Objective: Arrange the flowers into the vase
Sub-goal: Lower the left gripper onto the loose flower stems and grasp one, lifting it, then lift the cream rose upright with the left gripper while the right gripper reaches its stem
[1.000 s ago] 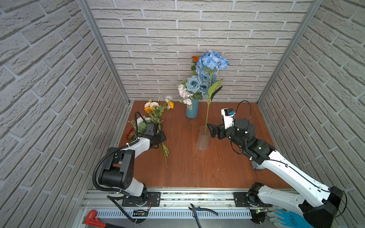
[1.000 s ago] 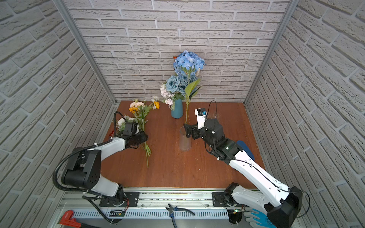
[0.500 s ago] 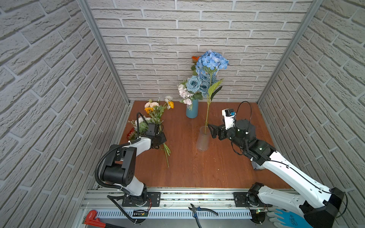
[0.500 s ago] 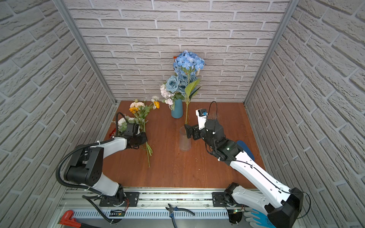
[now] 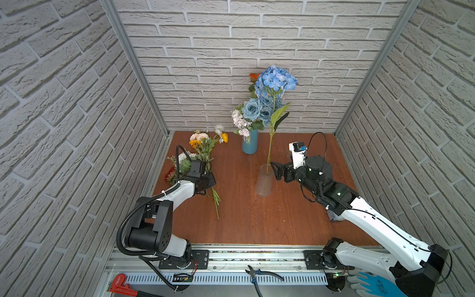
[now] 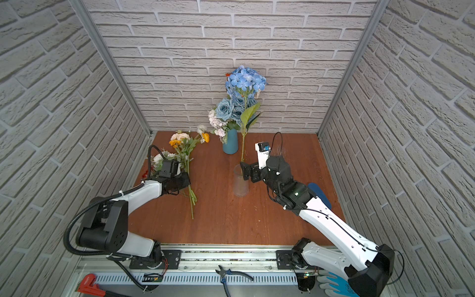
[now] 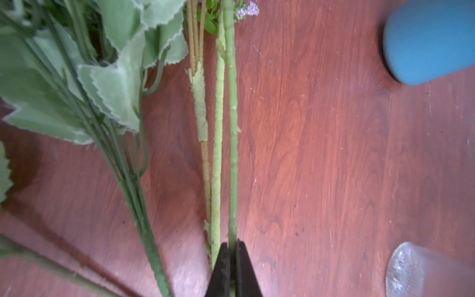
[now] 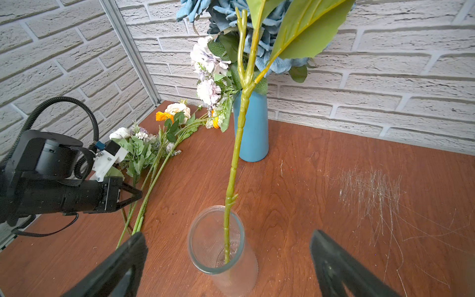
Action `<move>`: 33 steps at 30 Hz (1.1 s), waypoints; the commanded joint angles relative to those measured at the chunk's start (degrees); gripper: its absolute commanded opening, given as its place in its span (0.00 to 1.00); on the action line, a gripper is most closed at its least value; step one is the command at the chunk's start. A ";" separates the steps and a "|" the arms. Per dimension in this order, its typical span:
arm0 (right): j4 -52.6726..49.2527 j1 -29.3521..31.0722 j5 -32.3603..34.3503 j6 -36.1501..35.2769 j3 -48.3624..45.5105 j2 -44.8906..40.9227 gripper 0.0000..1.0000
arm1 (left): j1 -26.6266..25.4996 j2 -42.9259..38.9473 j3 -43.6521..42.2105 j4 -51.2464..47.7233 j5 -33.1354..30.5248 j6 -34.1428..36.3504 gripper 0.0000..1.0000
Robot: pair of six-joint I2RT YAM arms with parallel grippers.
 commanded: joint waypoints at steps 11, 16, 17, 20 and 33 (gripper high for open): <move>1.44 -0.20 -0.94 1.10 -0.17 0.35 1.00 | 3.18 -12.98 2.02 4.68 11.64 6.38 0.00; 1.85 -0.18 -2.88 1.25 0.27 0.87 1.00 | 2.69 -14.32 1.57 9.08 14.55 6.51 0.00; 1.98 -0.15 -3.44 1.27 0.35 0.92 1.00 | 2.23 -14.90 1.43 9.84 14.72 6.51 0.00; 3.58 -0.09 -6.82 1.53 0.29 0.88 1.00 | 0.16 -17.27 1.38 11.93 15.48 7.73 0.00; 17.54 0.75 -26.49 7.60 3.16 6.95 0.85 | -11.21 -27.95 4.72 18.20 14.53 11.55 0.00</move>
